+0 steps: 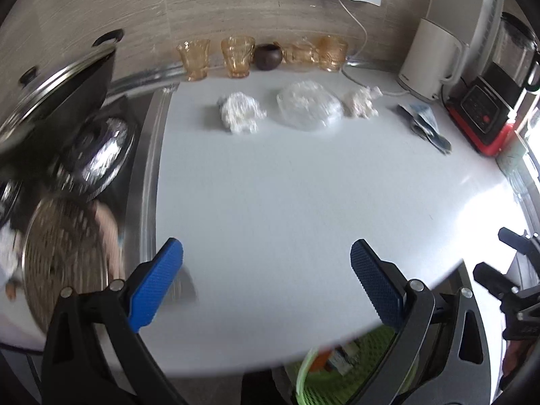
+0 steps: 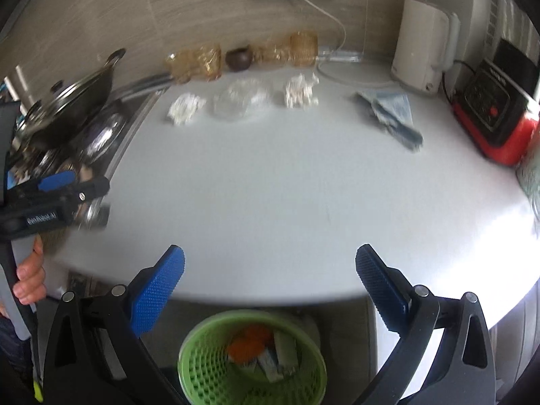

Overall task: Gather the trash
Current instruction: 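Move both open tools toward the tissues and clear plastic bag, then grasp the crumpled white tissue with the left tool while the right tool grasps the clear plastic bag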

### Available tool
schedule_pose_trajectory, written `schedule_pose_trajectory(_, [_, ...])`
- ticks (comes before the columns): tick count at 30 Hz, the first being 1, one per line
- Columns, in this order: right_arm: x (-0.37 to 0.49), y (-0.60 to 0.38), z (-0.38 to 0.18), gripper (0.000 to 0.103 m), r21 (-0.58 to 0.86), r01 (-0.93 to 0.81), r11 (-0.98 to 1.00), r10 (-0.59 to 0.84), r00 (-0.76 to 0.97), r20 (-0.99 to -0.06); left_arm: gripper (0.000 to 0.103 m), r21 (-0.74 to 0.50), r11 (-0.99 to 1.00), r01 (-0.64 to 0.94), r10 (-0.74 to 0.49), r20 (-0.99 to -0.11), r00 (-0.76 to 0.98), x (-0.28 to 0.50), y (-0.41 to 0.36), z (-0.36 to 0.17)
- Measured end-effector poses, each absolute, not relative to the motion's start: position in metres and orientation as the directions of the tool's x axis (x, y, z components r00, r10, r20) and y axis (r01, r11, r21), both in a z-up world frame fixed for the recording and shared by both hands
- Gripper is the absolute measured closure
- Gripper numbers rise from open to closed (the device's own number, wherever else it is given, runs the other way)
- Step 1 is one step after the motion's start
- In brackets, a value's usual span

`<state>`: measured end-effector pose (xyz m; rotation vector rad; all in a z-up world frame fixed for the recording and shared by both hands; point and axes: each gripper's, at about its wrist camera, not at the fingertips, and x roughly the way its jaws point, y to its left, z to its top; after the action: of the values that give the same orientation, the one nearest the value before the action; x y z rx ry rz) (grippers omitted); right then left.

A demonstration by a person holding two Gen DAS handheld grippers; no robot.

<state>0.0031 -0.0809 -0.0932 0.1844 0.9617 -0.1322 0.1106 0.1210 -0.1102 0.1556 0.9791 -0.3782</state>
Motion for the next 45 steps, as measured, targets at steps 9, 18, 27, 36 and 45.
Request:
schedule_pose_trajectory(9, [0.116, -0.08, -0.094, 0.002, 0.083, 0.258, 0.963, -0.082, 0.569, -0.818, 0.008, -0.135, 0.917, 0.375, -0.318, -0.814, 0.485, 0.245, 0.109, -0.133])
schedule_pose_trajectory(18, [0.166, -0.081, -0.112, 0.002, 0.08, 0.308, 0.948, -0.101, 0.529, -0.842, 0.023, -0.121, 0.918, 0.379, -0.293, -0.85, 0.437, 0.336, 0.078, -0.176])
schedule_pose_trajectory(27, [0.203, -0.081, -0.118, 0.002, 0.089, 0.328, 0.941, -0.104, 0.526, -0.844, 0.08, -0.175, 0.91, 0.377, -0.317, -0.878, 0.358, 0.358, 0.077, -0.198])
schedule_pose_trajectory(36, [0.296, -0.075, -0.154, 0.002, 0.081, 0.315, 0.946, -0.086, 0.481, -0.873, 0.081, -0.213, 0.913, 0.348, -0.344, -0.86, 0.376, 0.328, 0.114, -0.17])
schedule_pose_trajectory(45, [0.34, -0.077, -0.192, 0.07, 0.059, 0.339, 0.939, -0.091, 0.408, -0.908, 0.081, -0.232, 0.898, 0.373, -0.372, -0.854, 0.364, 0.301, 0.14, -0.157])
